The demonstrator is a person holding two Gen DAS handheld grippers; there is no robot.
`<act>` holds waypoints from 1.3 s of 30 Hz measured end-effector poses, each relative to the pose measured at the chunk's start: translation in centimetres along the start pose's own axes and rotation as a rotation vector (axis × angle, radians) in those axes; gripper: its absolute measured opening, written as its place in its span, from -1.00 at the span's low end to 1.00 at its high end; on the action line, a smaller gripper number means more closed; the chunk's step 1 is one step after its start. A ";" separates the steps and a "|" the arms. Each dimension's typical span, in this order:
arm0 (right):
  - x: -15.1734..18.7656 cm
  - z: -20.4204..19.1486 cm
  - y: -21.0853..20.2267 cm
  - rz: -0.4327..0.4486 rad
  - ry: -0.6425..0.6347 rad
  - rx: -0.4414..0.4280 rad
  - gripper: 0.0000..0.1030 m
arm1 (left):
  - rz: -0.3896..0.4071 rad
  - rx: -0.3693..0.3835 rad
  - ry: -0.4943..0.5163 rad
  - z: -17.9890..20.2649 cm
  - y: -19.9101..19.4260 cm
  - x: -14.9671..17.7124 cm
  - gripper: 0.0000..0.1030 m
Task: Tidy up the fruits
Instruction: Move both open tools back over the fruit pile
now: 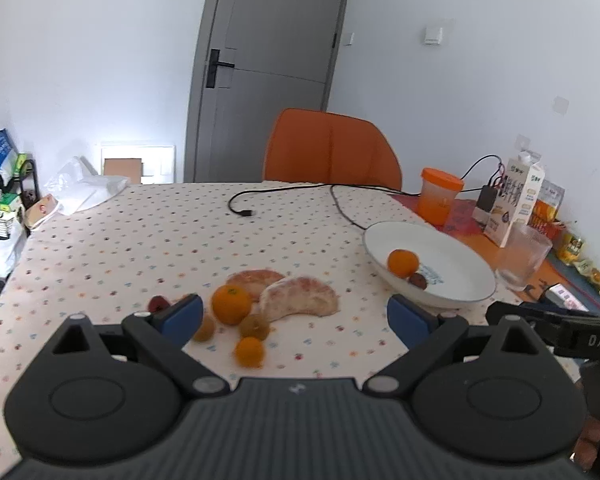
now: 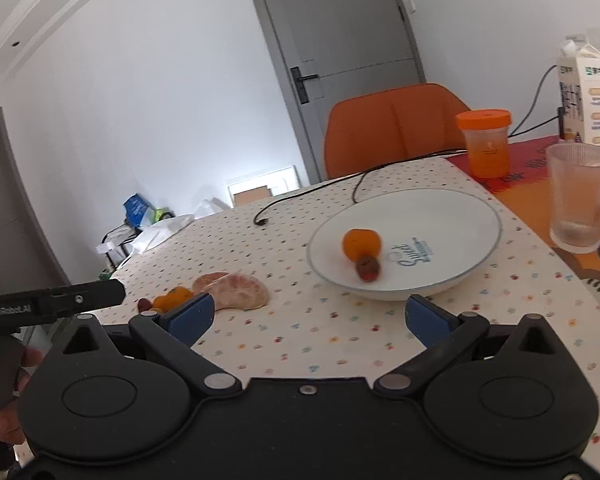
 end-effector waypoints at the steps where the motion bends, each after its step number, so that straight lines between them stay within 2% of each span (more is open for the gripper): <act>1: 0.1 -0.3 0.0 -0.002 -0.005 -0.004 1.00 | -0.003 -0.006 -0.001 -0.3 -0.1 0.1 0.90; 14: 1.2 -3.5 1.3 -0.044 -0.028 -0.108 1.00 | -0.017 -0.104 -0.010 -4.6 -0.8 1.0 0.89; 20: 1.5 -4.7 2.3 -0.065 -0.020 -0.153 1.00 | -0.009 -0.111 -0.053 -6.1 -0.7 1.0 0.84; 22: 1.6 -5.2 2.5 -0.067 -0.021 -0.173 1.00 | -0.005 -0.112 -0.055 -6.4 -0.7 1.0 0.79; 26: 1.9 -6.5 3.3 -0.082 -0.029 -0.200 0.98 | -0.014 -0.114 -0.070 -7.1 -0.5 1.4 0.56; 27: 2.0 -6.8 3.5 -0.088 -0.028 -0.207 0.96 | -0.019 -0.113 -0.073 -7.2 -0.4 1.5 0.49; 30: 2.6 -7.8 4.4 -0.112 -0.031 -0.221 0.70 | -0.032 -0.106 -0.090 -7.7 0.0 1.9 0.28; 33: 3.2 -8.6 5.2 -0.140 -0.031 -0.234 0.53 | -0.043 -0.105 -0.099 -8.2 0.5 2.2 0.11; 39: 4.1 -10.0 6.6 -0.177 -0.030 -0.263 0.19 | -0.067 -0.102 -0.115 -9.3 1.4 2.9 -0.12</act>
Point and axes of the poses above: each gripper's, at about its wrist camera, not at the fingertips, and y roughly the way its jaws point, z to its right, x to its underside, the point moved 5 cm from there along y, roughly the way its jaws point, and after that the axes turned 14 degrees about z, right-handed, at the moved point
